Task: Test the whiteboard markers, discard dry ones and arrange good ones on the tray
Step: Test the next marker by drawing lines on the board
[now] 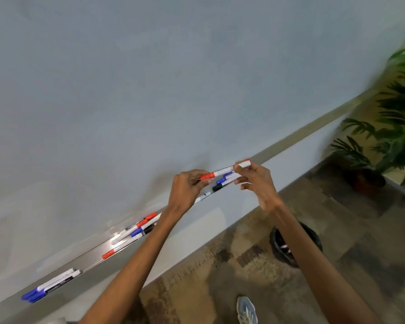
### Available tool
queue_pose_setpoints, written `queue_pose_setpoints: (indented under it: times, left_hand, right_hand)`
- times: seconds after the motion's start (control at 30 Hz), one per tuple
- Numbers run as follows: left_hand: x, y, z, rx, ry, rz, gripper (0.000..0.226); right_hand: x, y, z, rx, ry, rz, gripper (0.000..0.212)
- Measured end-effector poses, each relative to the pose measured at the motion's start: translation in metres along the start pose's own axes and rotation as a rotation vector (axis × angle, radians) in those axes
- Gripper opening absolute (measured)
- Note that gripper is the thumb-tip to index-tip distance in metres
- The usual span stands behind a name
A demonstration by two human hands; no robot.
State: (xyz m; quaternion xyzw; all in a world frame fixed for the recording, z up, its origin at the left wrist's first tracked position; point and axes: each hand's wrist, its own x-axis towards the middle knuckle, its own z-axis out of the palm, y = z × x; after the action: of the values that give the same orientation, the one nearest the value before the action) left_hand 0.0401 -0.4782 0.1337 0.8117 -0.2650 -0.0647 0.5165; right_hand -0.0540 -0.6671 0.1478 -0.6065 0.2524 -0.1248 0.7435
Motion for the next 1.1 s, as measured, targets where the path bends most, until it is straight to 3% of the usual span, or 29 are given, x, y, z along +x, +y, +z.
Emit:
queue_pose_setpoints:
  times: [0.13,0.3,0.43,0.57,0.73,1.0,1.1]
  left_hand:
    - [0.011,-0.005,0.028,0.091,-0.126,-0.1,0.018]
    - [0.013,-0.008,0.082,0.349,-0.224,-0.015,0.017]
    - [0.015,-0.016,0.136,0.231,-0.545,-0.111,0.018]
    - [0.018,-0.026,0.188,0.143,-0.628,-0.158,0.021]
    - [0.027,-0.028,0.261,0.316,-0.619,-0.084,0.018]
    - [0.038,-0.023,0.381,0.523,-0.675,0.182,0.02]
    - [0.046,-0.03,0.419,0.561,-0.691,0.194,0.023]
  right_hand:
    - [0.0,0.019,-0.042,-0.173,0.02,0.046,0.019]
    - [0.002,0.057,-0.102,-0.613,-0.059,-0.026,0.013]
    - [-0.002,0.083,-0.144,-0.813,-0.127,-0.024,0.014]
    - [0.008,0.102,-0.185,-1.027,-0.101,0.001,0.02]
    - [0.023,0.135,-0.238,-0.994,-0.122,0.063,0.019]
    - [0.058,0.176,-0.323,-1.07,0.026,0.074,0.021]
    - [0.075,0.189,-0.35,-1.107,0.077,0.111,0.025]
